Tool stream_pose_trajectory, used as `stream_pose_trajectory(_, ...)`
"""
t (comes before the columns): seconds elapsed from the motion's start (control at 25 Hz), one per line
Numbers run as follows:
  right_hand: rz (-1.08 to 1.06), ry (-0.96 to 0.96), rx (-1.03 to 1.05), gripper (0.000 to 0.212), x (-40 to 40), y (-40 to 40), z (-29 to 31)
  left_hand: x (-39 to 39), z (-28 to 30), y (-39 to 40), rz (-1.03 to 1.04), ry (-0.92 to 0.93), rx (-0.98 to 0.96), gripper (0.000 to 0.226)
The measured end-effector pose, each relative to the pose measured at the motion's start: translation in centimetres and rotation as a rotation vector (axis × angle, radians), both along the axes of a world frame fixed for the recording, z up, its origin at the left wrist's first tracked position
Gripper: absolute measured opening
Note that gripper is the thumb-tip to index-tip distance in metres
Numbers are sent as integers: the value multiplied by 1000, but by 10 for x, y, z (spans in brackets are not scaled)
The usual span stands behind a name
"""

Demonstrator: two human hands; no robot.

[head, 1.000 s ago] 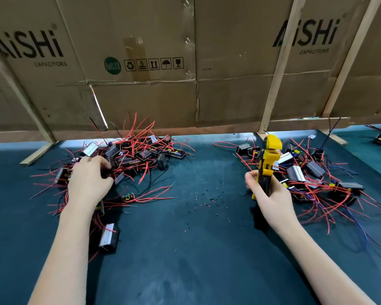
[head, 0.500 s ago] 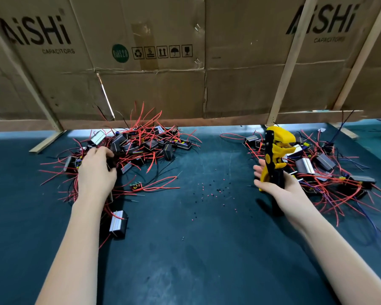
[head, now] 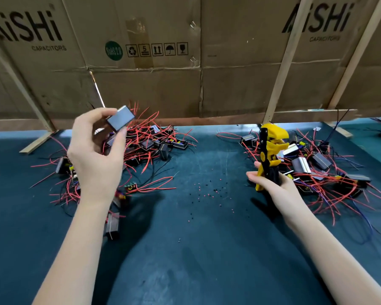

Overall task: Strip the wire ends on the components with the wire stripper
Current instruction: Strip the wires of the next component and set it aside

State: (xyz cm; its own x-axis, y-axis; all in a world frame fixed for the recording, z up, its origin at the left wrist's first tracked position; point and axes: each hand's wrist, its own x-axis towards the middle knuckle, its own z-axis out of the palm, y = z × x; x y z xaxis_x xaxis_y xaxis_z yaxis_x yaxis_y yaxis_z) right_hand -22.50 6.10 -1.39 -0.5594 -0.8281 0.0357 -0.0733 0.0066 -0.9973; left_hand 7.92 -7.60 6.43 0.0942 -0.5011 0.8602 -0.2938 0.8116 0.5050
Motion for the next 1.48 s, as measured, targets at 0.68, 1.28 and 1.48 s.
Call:
stream_pose_trajectory(0.68,-32,198,-11,20,17,-2,1,-39,-19,32,-647,-924,650,34)
stream_pose_trajectory(1.28,-52,20,-75,18,14,0,4,-41,-27,22,-254,-940,655,4)
stream_pose_trajectory(1.48,-30,37,-65,15,13,0,2,-70,-44,42,-42,-676,589,15)
